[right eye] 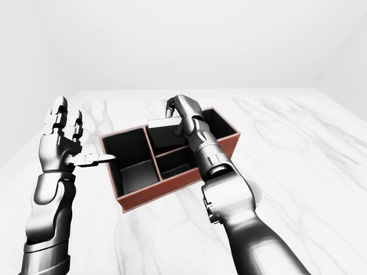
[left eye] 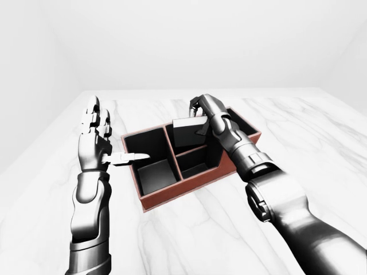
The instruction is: Pick up the book and place it in the front compartment of the caddy.
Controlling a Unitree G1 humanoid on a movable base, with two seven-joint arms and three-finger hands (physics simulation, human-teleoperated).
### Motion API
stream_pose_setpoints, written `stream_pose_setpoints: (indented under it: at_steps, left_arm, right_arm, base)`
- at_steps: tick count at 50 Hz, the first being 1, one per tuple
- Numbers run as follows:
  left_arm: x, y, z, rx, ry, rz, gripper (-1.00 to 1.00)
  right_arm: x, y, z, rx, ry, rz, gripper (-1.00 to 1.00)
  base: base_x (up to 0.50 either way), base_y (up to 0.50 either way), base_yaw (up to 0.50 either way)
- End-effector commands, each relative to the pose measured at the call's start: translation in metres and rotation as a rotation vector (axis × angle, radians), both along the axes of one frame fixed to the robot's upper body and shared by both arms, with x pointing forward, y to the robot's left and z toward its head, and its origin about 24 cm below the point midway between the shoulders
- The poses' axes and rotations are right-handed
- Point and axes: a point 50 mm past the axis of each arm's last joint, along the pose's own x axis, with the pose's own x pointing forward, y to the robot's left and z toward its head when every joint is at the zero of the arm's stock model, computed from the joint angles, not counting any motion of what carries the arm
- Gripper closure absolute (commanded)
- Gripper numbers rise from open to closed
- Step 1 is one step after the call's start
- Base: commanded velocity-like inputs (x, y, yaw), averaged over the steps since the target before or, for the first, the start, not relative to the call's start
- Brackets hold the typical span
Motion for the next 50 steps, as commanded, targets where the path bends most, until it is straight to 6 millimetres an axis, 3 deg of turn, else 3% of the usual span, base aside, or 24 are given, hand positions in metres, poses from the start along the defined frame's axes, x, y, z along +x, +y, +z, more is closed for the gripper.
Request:
stream_pose_setpoints:
  at_steps: [1, 27, 50]
  left_arm:
    - [-0.0001, 0.0001, 0.0005, -0.002, -0.003, 0.0, -1.0]
    - [-0.0005, 0.0006, 0.0023, -0.004, -0.01, 0.001, -1.0]
    - [-0.0005, -0.0003, 0.0015, -0.004, -0.008, -0.001, -1.0]
  right_arm:
    - [0.0013, -0.001, 0.0121, 0.059, -0.063, -0.033, 1.0]
    - [0.0001, -0.0002, 0.0093, 0.045, -0.091, -0.05, 1.0]
    - [0.0002, -0.0004, 0.0187, 0.054, -0.169, -0.081, 1.0]
  base:
    - [0.0, 0.0, 0.0]
    - [0.0, 0.0, 0.0]
    - [0.0, 0.0, 0.0]
